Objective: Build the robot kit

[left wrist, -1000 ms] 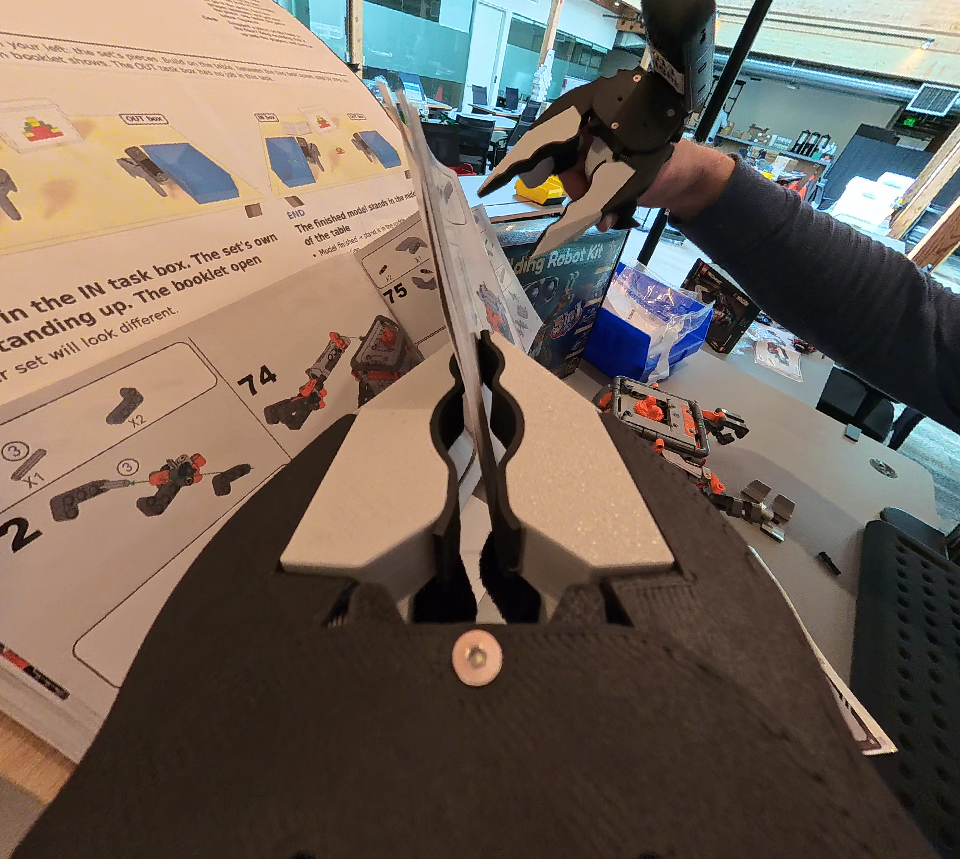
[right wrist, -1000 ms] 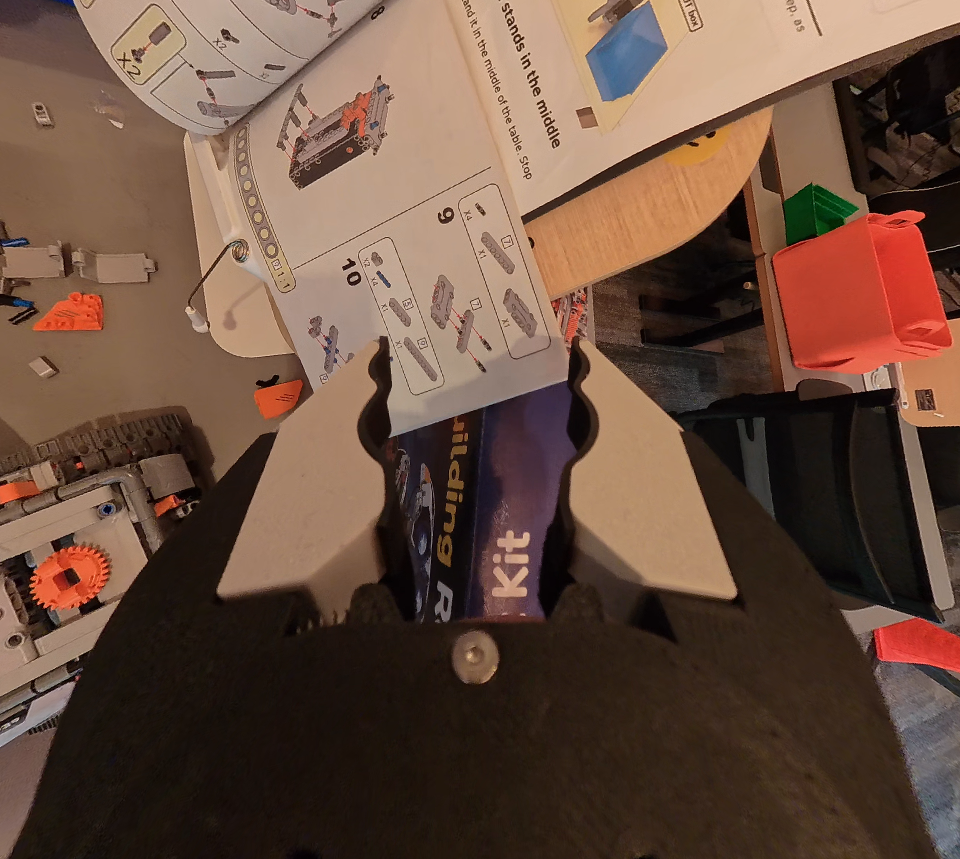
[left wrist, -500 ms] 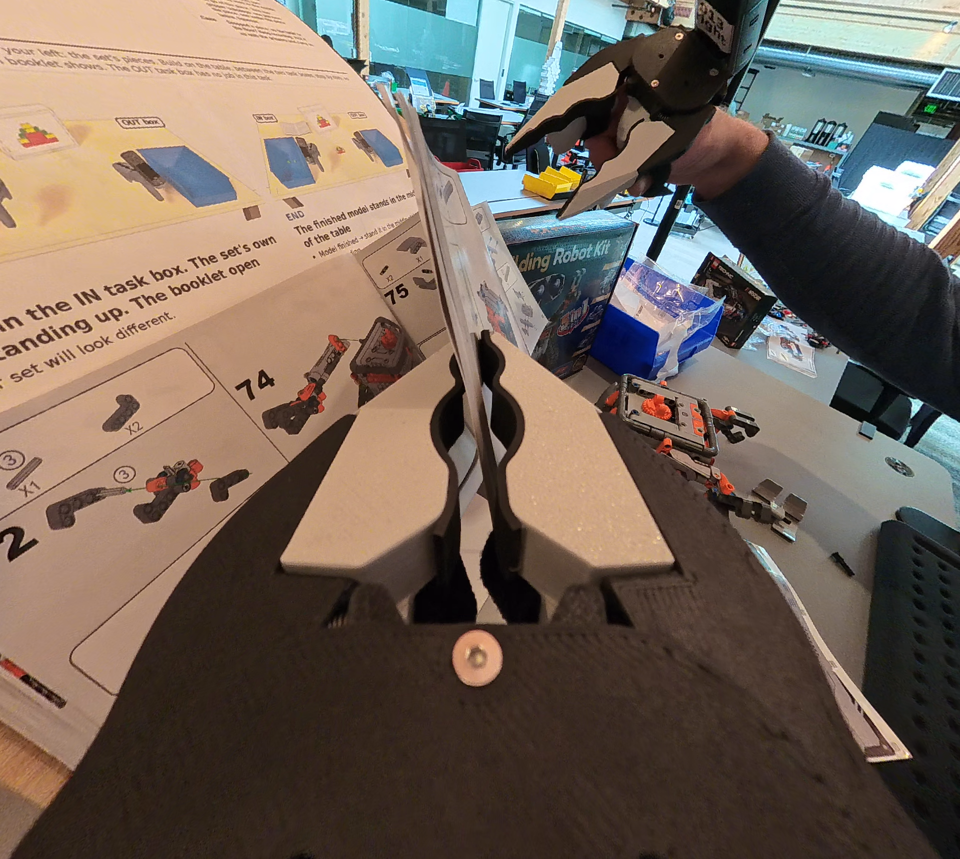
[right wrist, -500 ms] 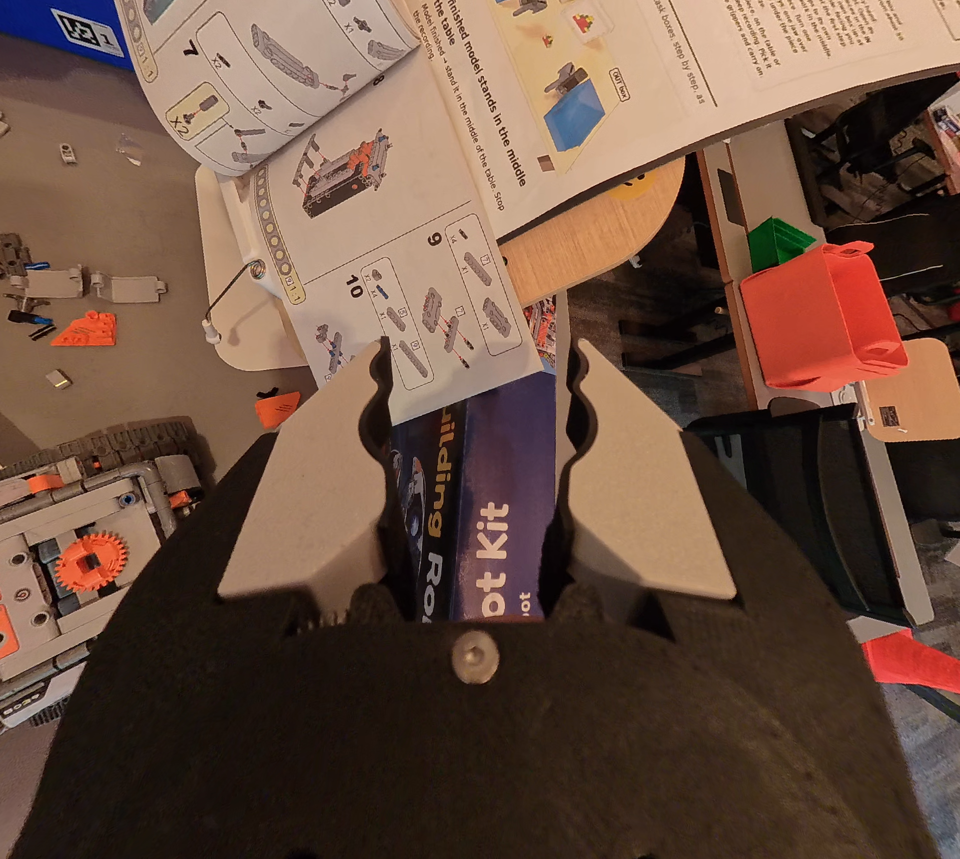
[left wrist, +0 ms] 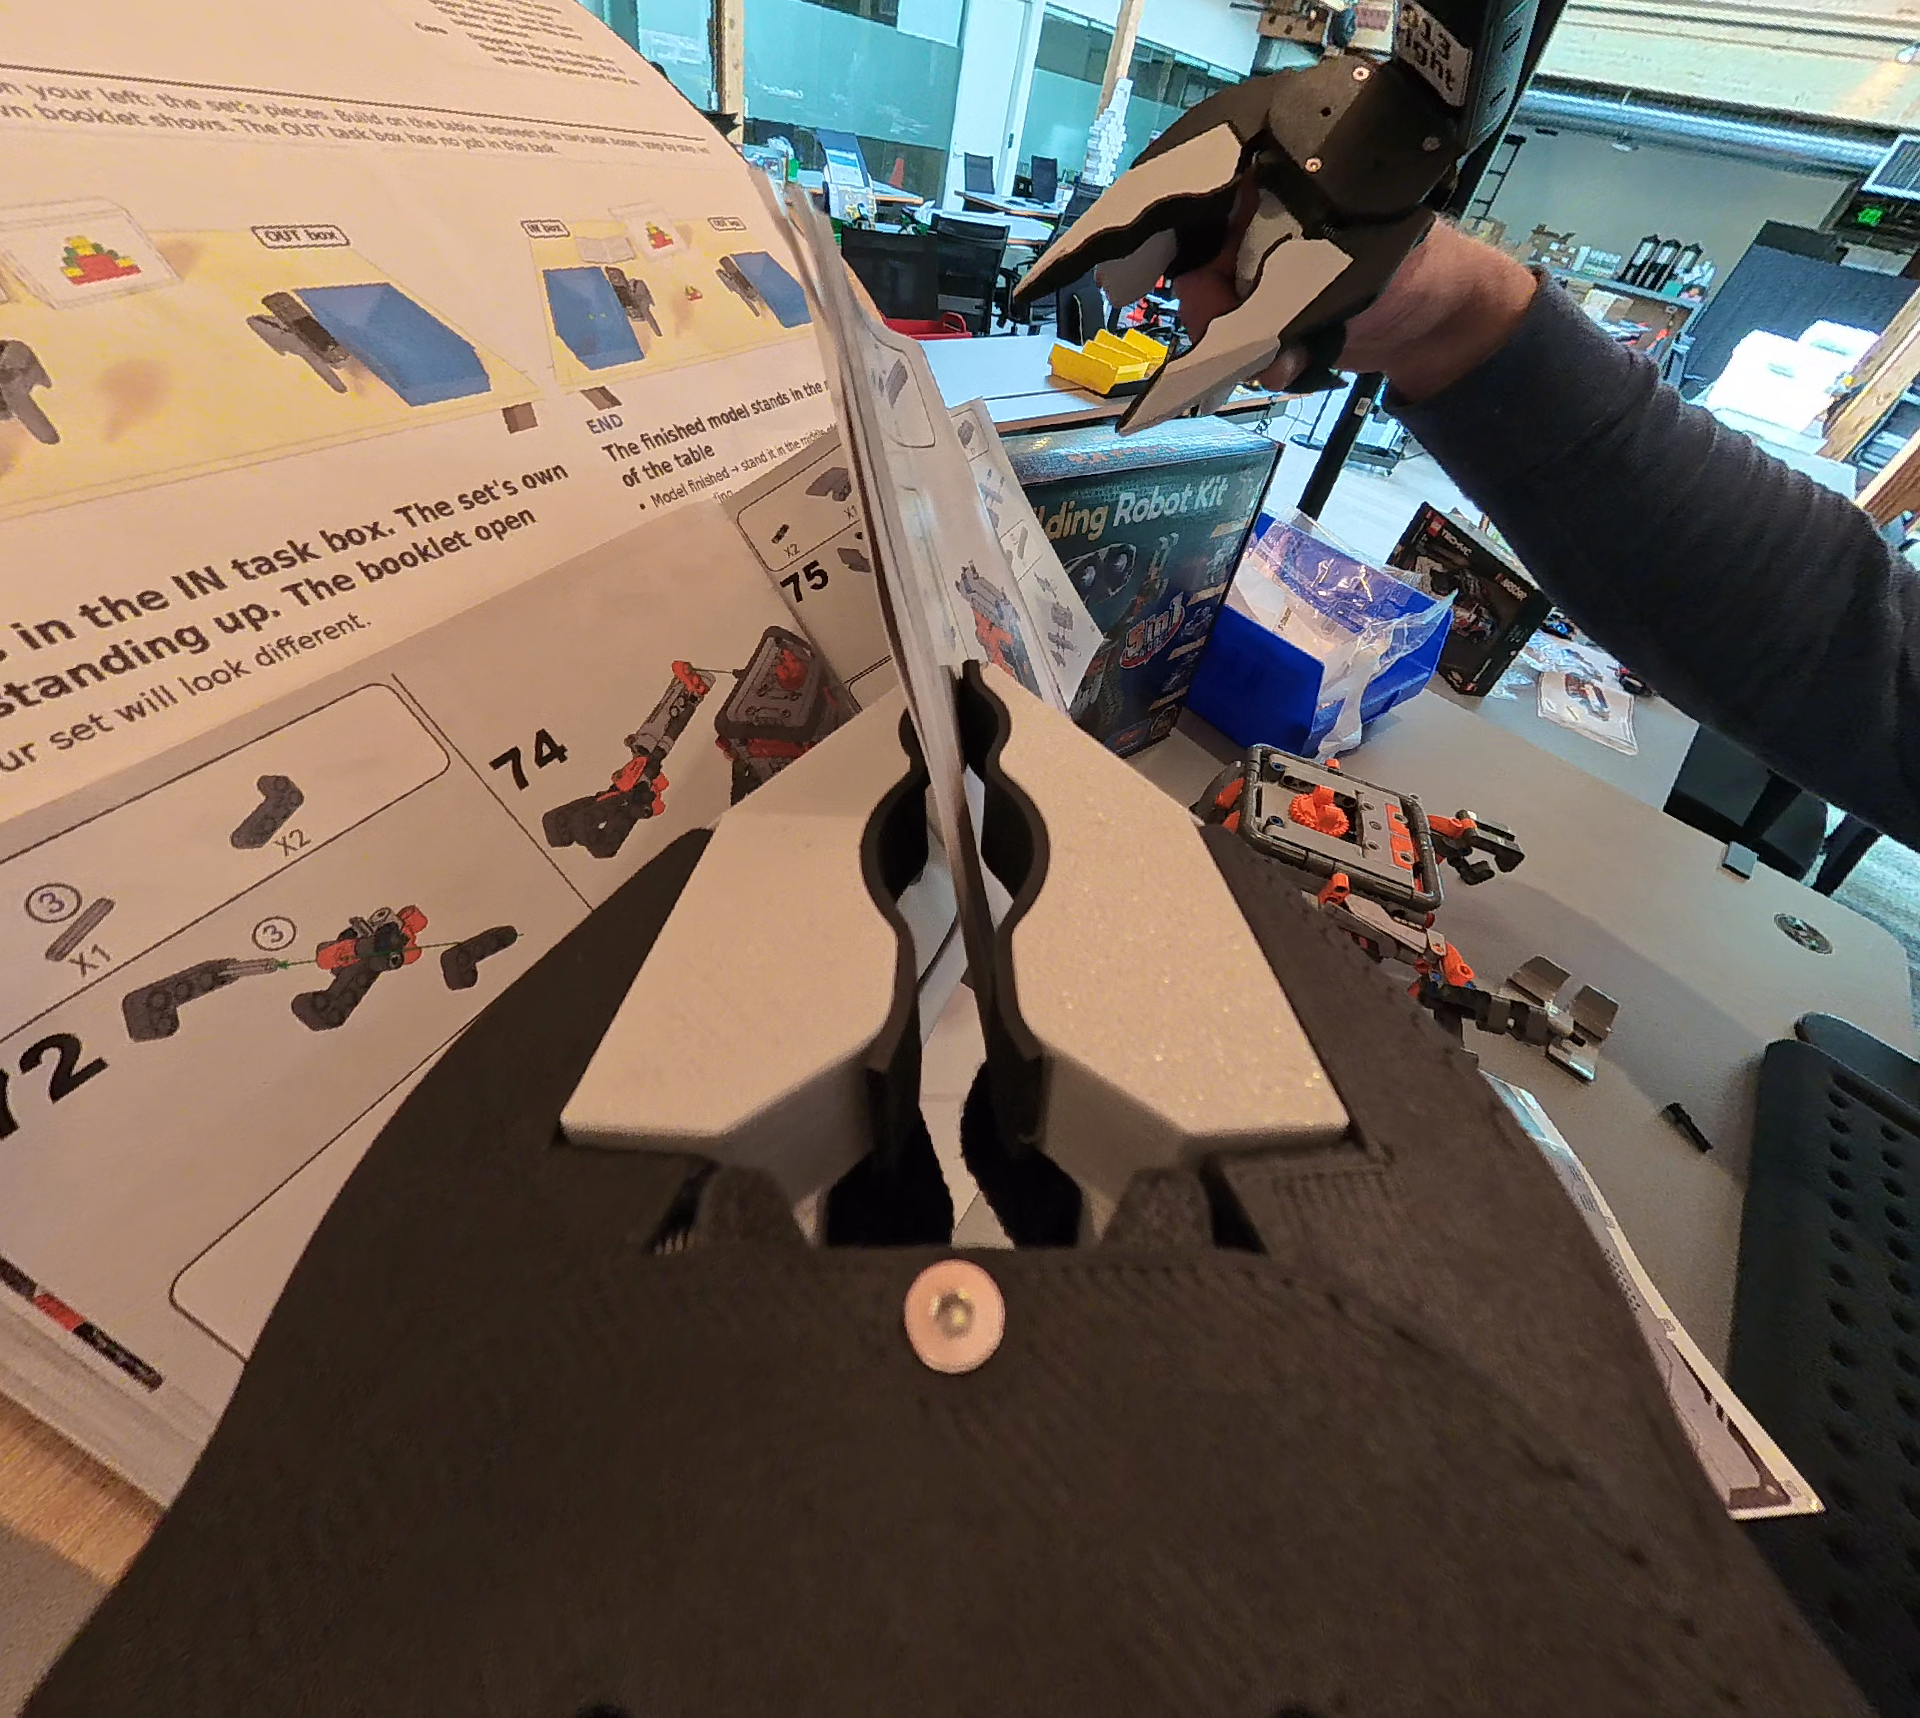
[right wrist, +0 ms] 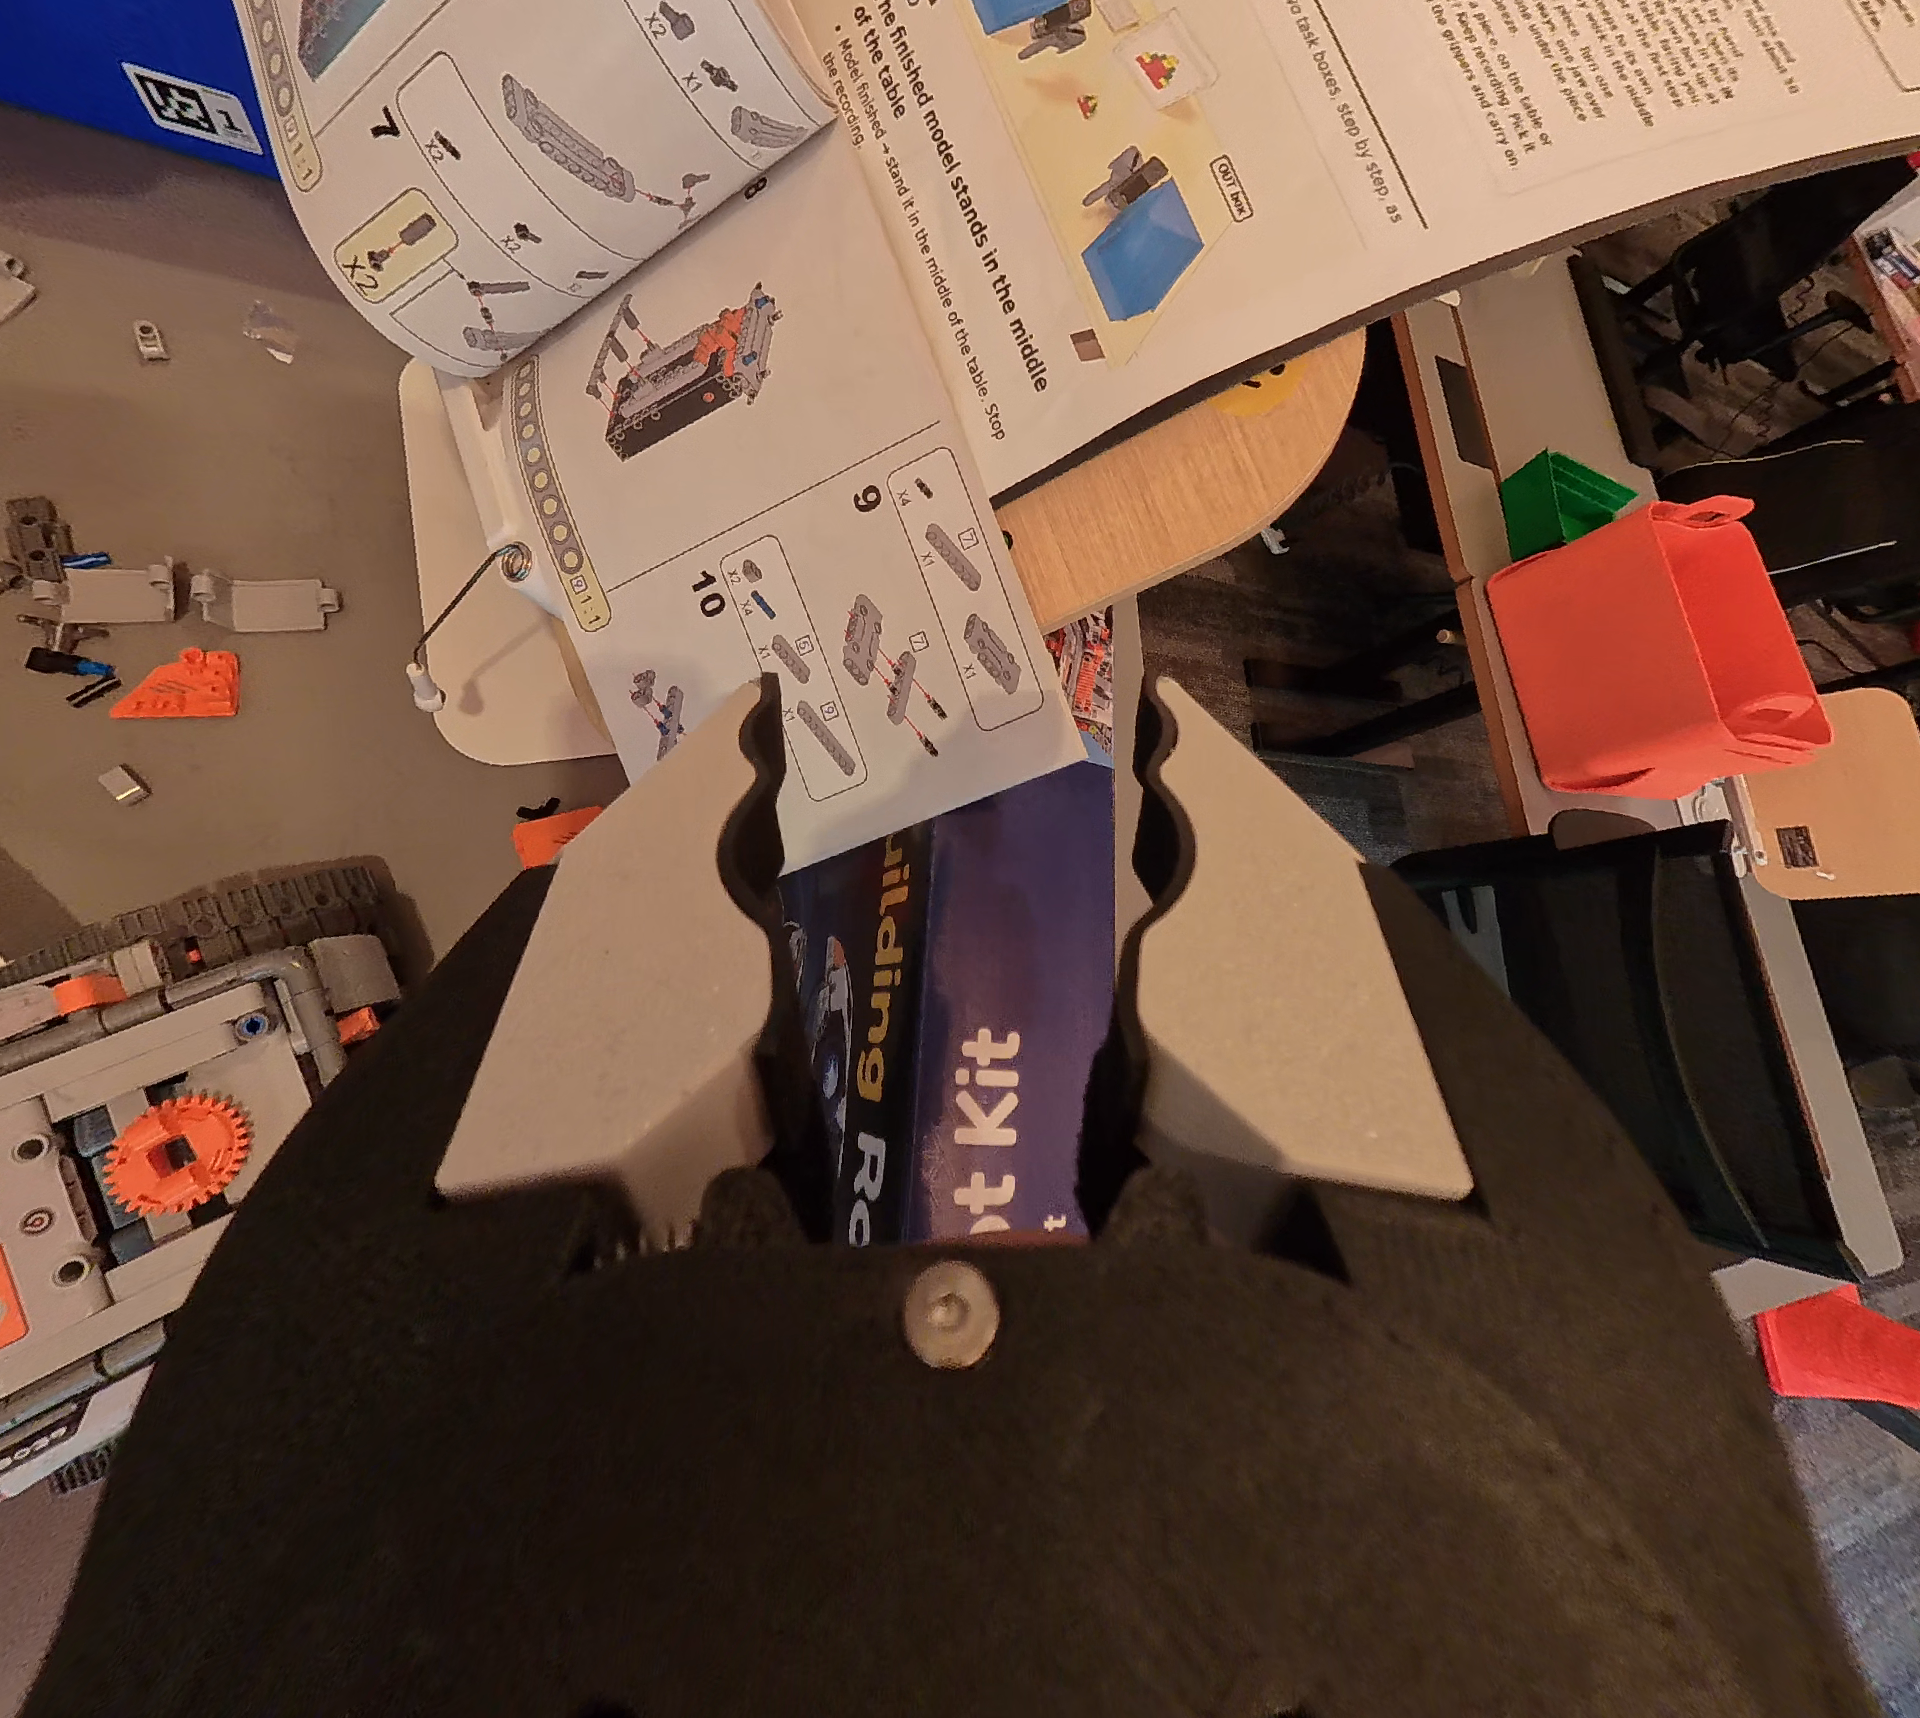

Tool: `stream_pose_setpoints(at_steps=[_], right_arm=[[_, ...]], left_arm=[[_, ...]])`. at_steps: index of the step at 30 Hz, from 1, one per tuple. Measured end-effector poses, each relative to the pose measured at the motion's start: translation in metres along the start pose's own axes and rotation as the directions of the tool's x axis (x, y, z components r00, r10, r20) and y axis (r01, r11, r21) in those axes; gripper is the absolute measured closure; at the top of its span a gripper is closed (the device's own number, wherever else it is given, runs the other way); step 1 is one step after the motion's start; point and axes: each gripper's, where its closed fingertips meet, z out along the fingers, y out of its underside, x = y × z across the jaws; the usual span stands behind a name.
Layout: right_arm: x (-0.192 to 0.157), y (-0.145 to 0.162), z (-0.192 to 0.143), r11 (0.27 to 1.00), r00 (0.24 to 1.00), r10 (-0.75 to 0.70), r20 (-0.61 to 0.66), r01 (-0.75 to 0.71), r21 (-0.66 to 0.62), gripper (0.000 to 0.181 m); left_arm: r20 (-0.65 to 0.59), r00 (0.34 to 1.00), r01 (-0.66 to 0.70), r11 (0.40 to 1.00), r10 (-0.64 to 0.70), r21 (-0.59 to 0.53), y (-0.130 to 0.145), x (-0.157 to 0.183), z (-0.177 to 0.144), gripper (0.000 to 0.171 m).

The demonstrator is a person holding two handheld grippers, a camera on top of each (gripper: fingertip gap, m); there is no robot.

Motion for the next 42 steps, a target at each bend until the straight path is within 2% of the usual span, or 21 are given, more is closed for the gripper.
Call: stream_pose_setpoints(at_steps=[5,14,21,29,34,40,42], right_arm=[[-0.004,-0.004,0.009,1.0,1.0,0.009,0.004,-0.009,0.026,0.113],[-0.014,0.001,0.043,0.999,0.998,-0.03,-0.053,0.032,0.031,0.093],[-0.015,0.018,0.06,0.998,0.995,-0.062,-0.081,0.06,-0.032,0.099],[-0.006,0.021,0.056,0.985,0.978,-0.151,-0.141,0.136,-0.109,0.122],[0.004,0.014,0.046,0.964,0.938,-0.252,-0.239,0.221,-0.15,0.157],[0.004,0.012,0.038,0.962,0.943,-0.253,-0.216,0.223,-0.156,0.174],[0.003,0.01,0.035,0.966,0.95,-0.238,-0.202,0.21,-0.152,0.173]], left_arm=[[0.006,1.0,0.001,1.0,-0.001,-0.006,0.0,-0.002,-0.002,0.171],[0.038,0.999,0.002,1.0,-0.001,-0.016,0.002,-0.01,-0.01,0.171],[0.06,0.998,-0.008,1.0,0.009,-0.022,0.001,-0.014,-0.016,0.171],[0.067,0.998,-0.011,1.0,0.012,-0.021,0.001,-0.016,-0.017,0.171],[0.072,0.997,-0.011,1.0,0.012,-0.02,0.001,-0.017,-0.017,0.171],[0.066,0.998,-0.012,1.0,0.013,-0.017,0.001,-0.015,-0.016,0.171],[0.066,0.998,-0.013,1.0,0.014,-0.016,0.0,-0.015,-0.016,0.171]])
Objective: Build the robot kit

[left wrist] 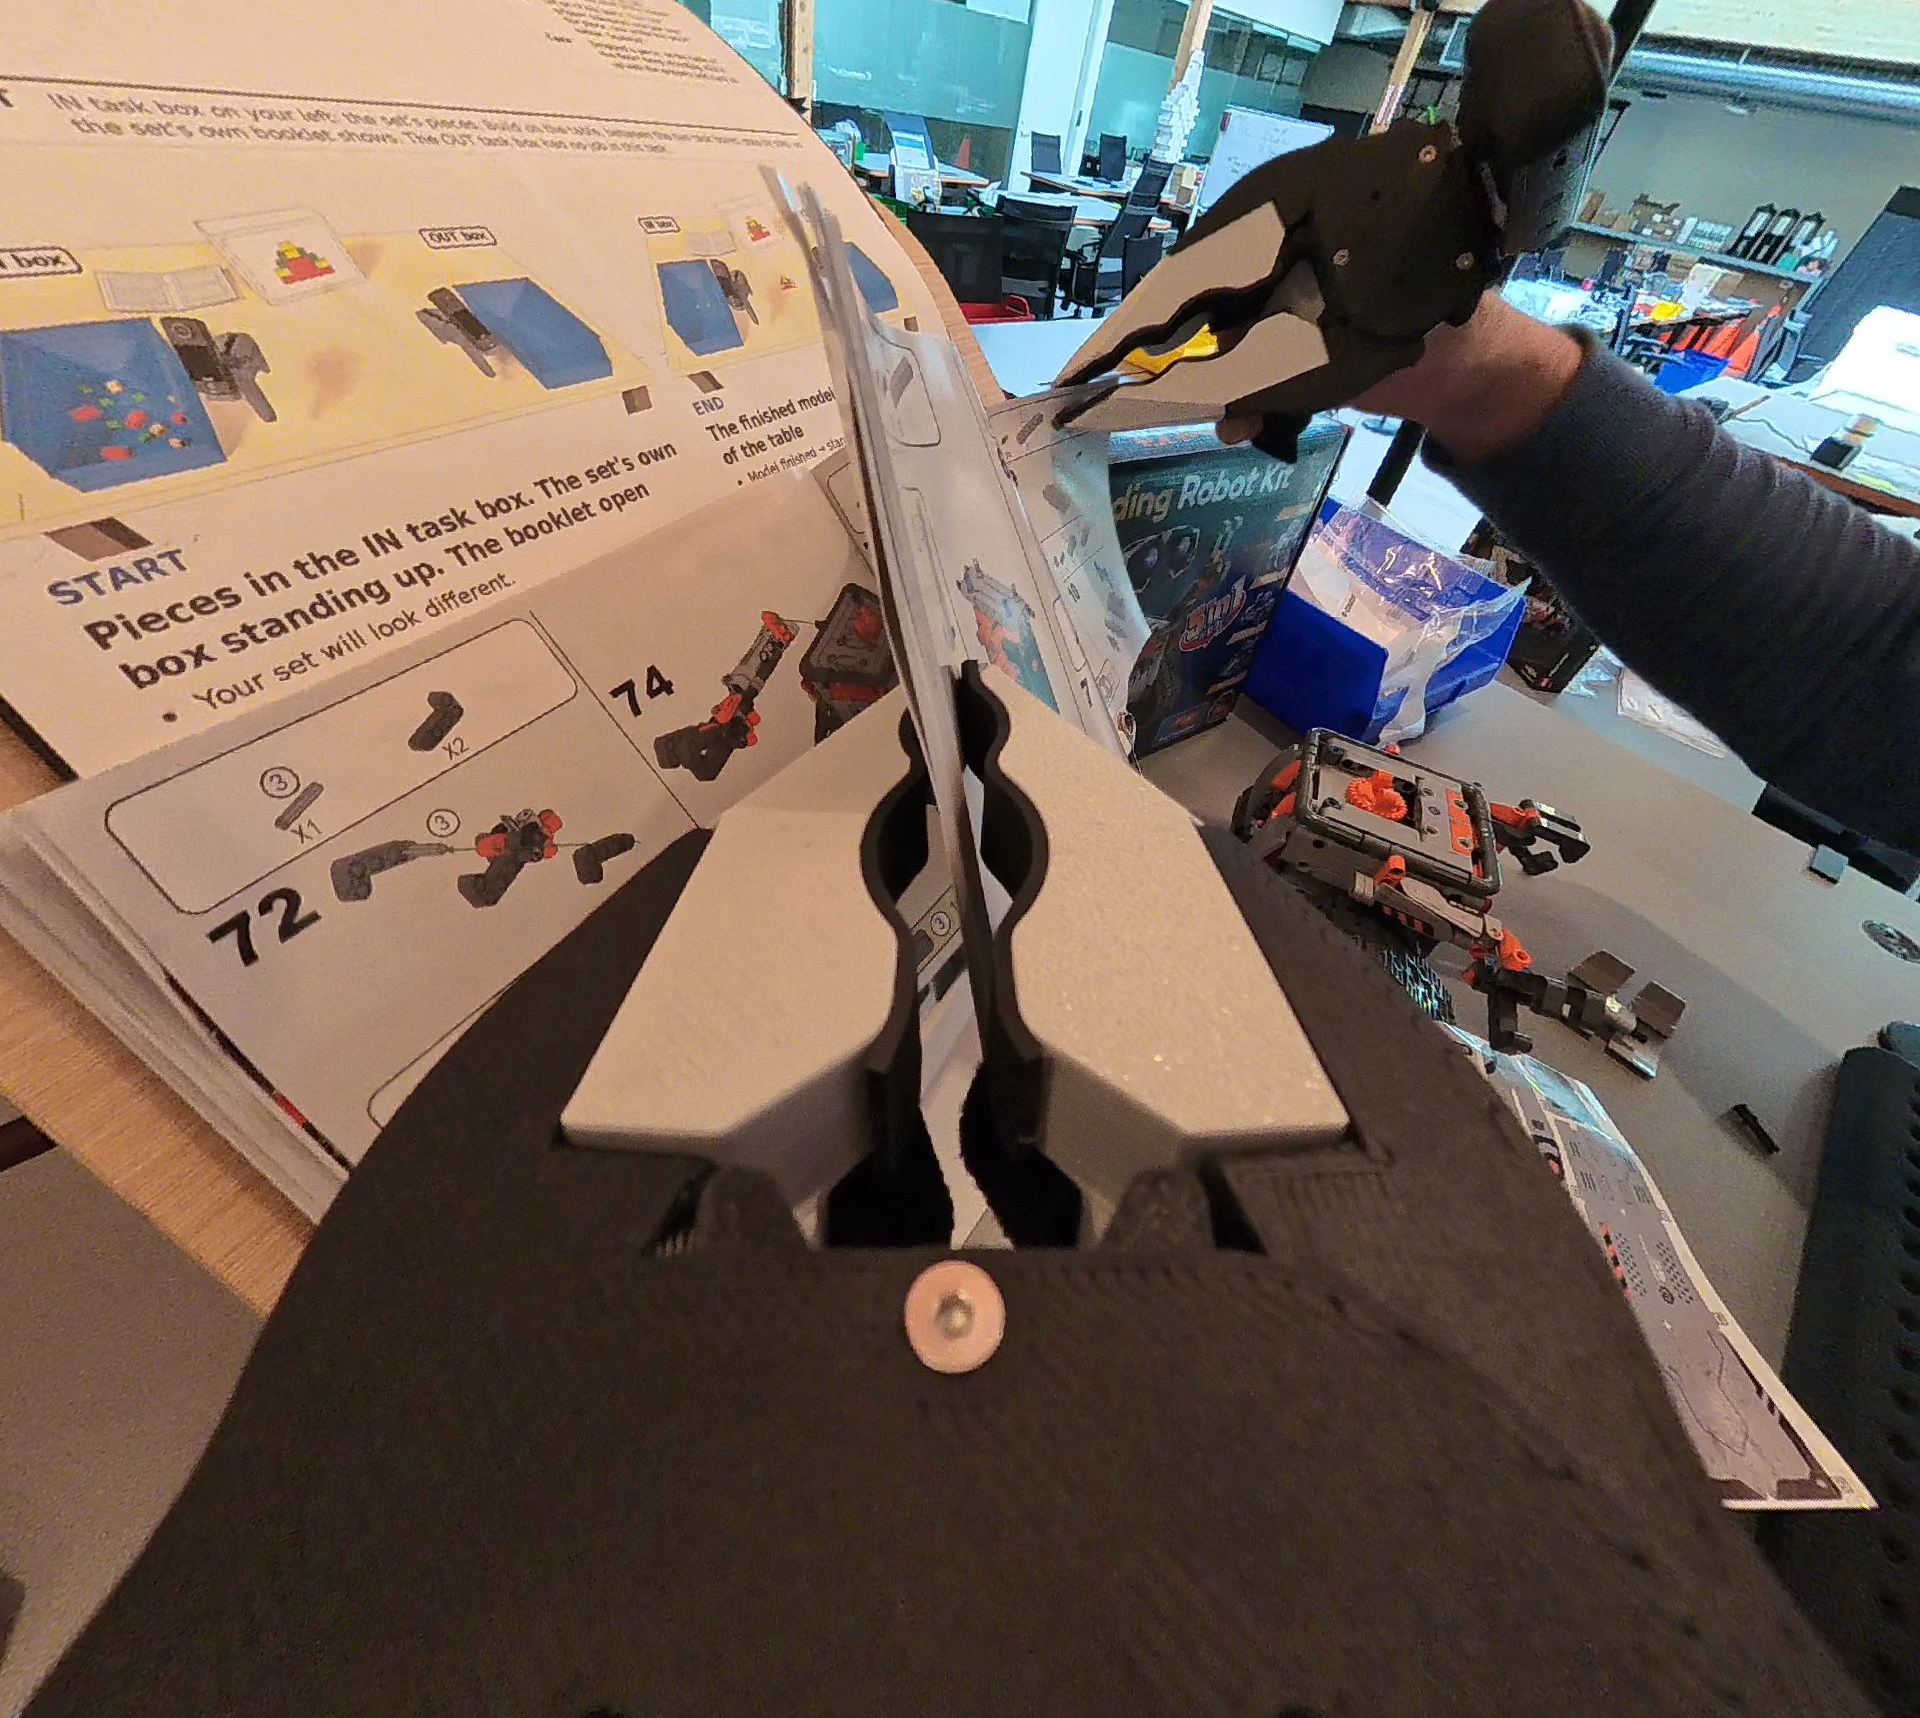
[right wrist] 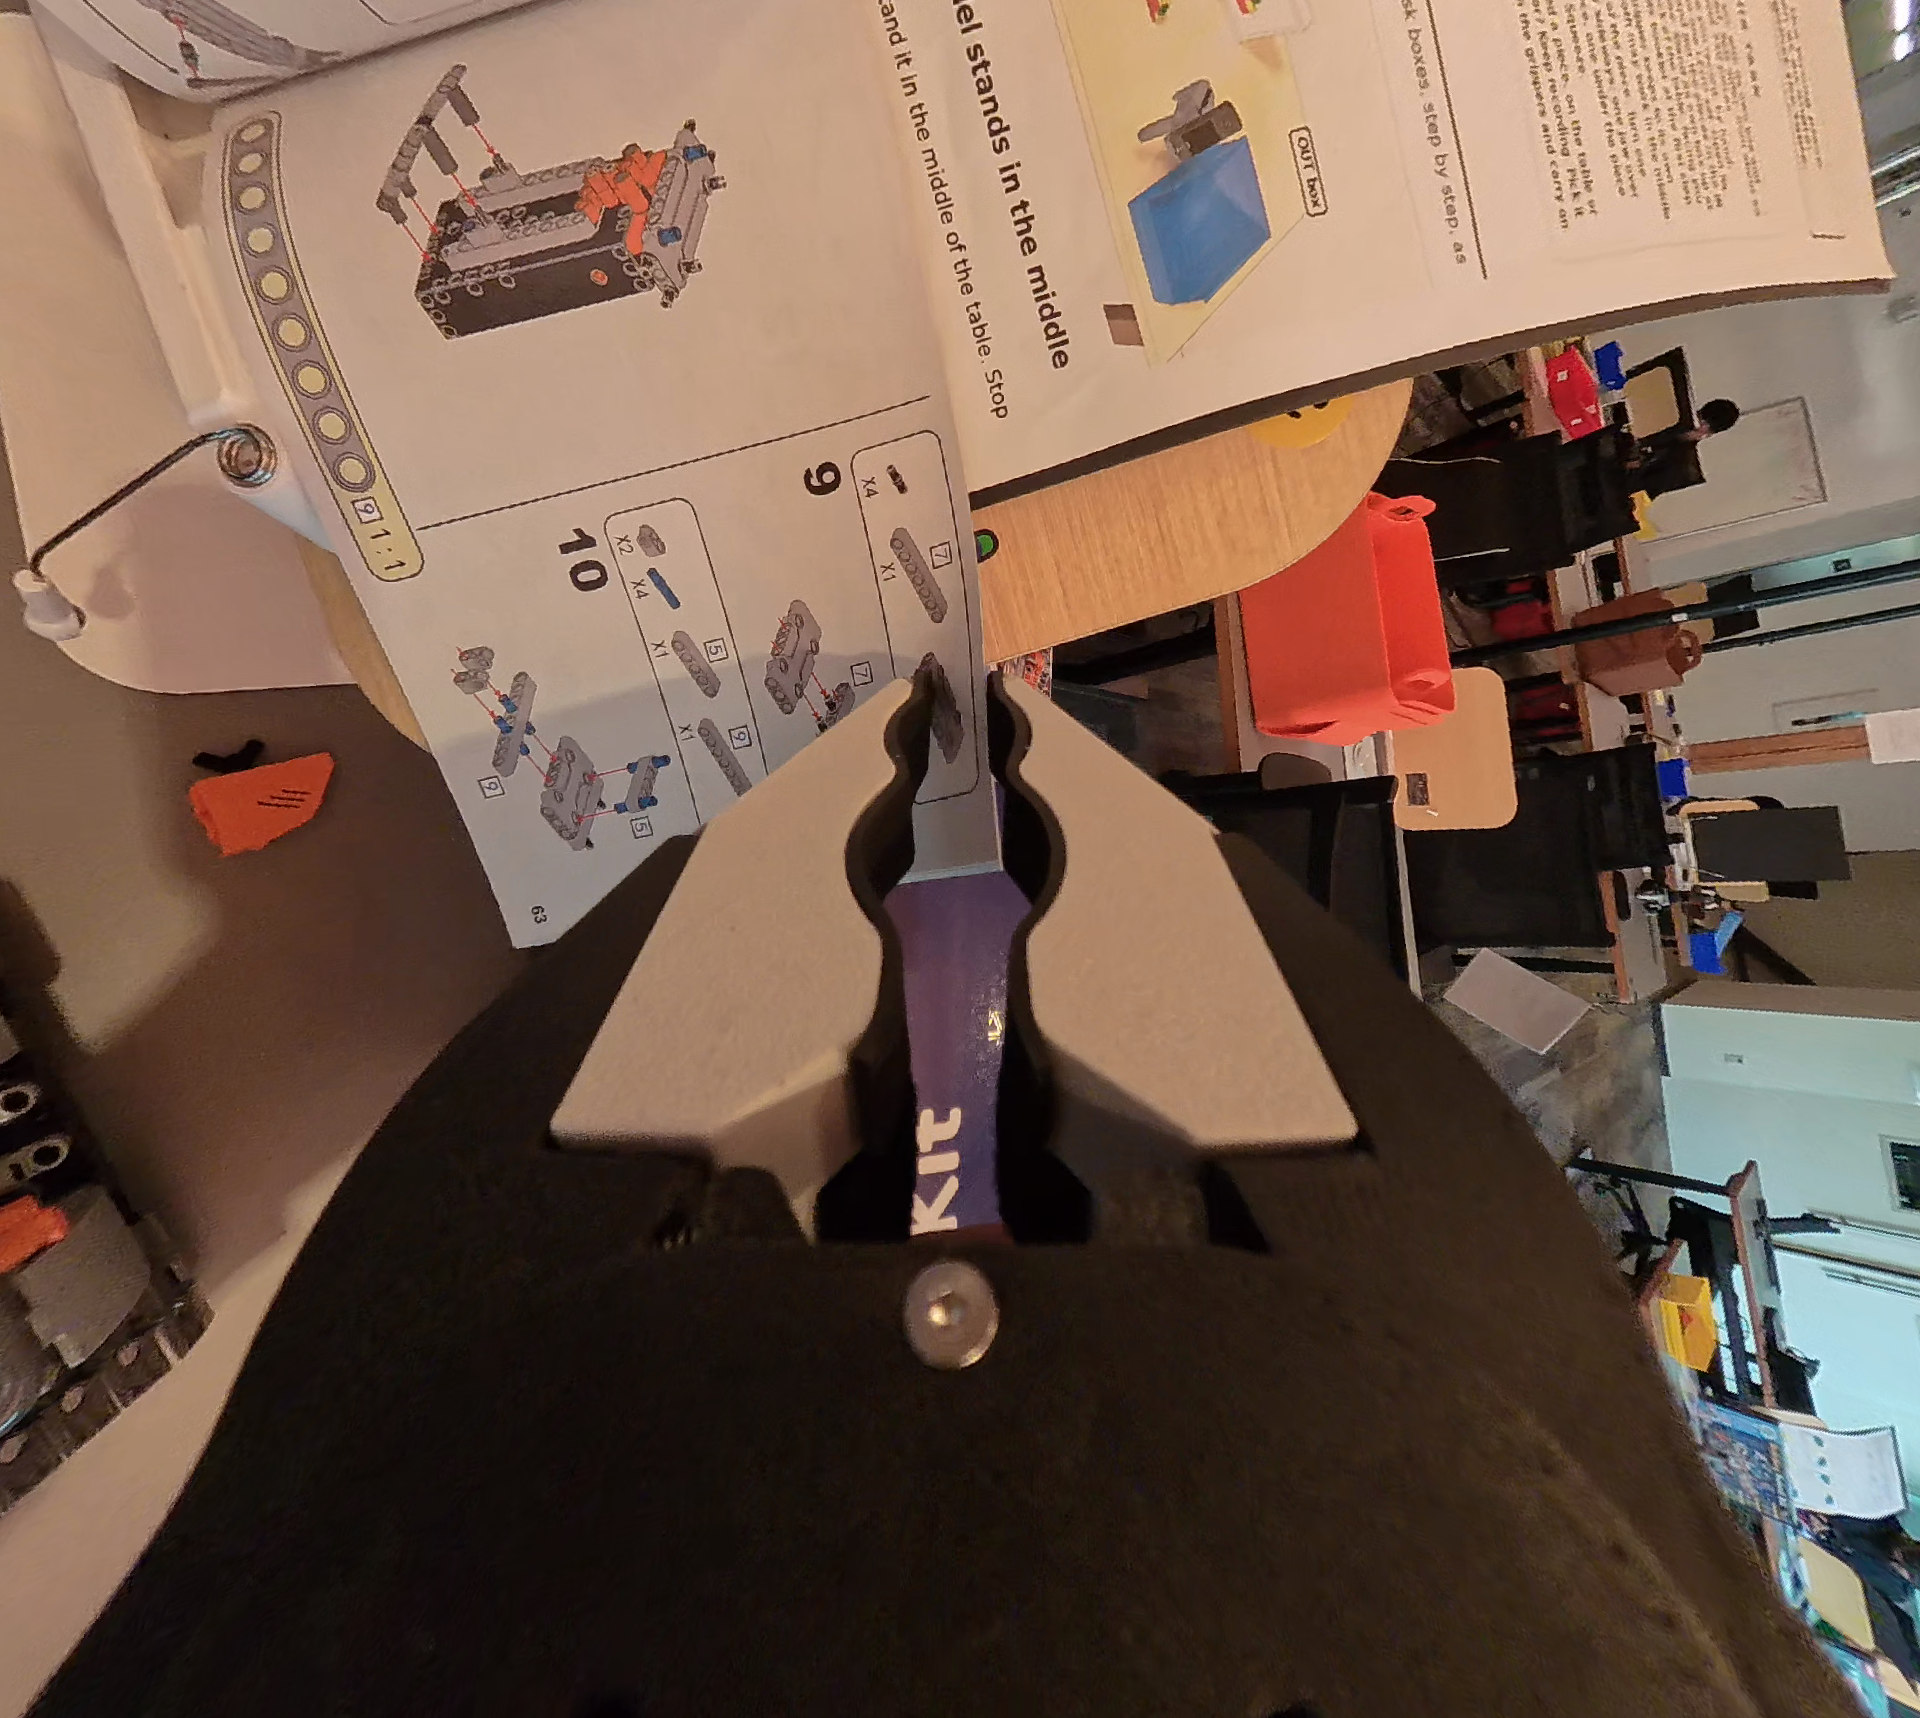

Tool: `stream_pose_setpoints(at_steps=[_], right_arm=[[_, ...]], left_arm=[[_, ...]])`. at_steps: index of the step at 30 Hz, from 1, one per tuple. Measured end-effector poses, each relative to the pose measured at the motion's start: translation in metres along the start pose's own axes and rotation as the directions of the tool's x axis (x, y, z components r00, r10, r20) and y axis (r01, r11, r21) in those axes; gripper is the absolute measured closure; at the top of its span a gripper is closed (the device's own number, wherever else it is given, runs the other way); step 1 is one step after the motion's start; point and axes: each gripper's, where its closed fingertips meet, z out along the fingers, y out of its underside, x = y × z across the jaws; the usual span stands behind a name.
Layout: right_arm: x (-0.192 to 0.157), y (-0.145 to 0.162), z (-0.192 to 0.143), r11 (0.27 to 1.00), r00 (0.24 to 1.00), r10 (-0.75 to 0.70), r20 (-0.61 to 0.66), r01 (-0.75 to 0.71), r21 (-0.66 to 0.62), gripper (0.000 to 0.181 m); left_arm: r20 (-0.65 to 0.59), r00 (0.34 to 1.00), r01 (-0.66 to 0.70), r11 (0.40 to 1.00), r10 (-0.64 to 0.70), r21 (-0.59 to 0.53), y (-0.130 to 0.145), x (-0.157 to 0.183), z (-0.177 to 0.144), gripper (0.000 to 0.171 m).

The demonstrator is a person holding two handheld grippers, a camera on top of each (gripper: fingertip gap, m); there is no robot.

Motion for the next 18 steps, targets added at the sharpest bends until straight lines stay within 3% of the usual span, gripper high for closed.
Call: stream_pose_setpoints(at_steps=[5,10,12,18], right_arm=[[0.0,0.01,0.005,0.997,0.999,-0.027,-0.02,0.025,-0.069,0.162],[-0.001,0.011,0.006,0.998,1.0,-0.007,-0.022,0.005,-0.059,0.157],[-0.001,0.015,0.007,0.997,1.0,-0.017,-0.025,0.015,-0.071,0.143],[-0.004,0.017,0.007,0.997,0.999,-0.031,-0.021,0.029,-0.075,0.146]], left_arm=[[0.003,1.0,-0.002,1.0,0.002,-0.001,0.0,0.0,-0.001,0.171],[0.003,1.0,-0.002,1.0,0.002,-0.001,0.0,0.0,-0.001,0.171],[0.002,1.0,-0.003,1.0,0.003,-0.002,0.0,0.0,-0.001,0.171],[0.004,1.0,-0.005,1.0,0.005,-0.003,0.0,0.0,-0.001,0.171]])
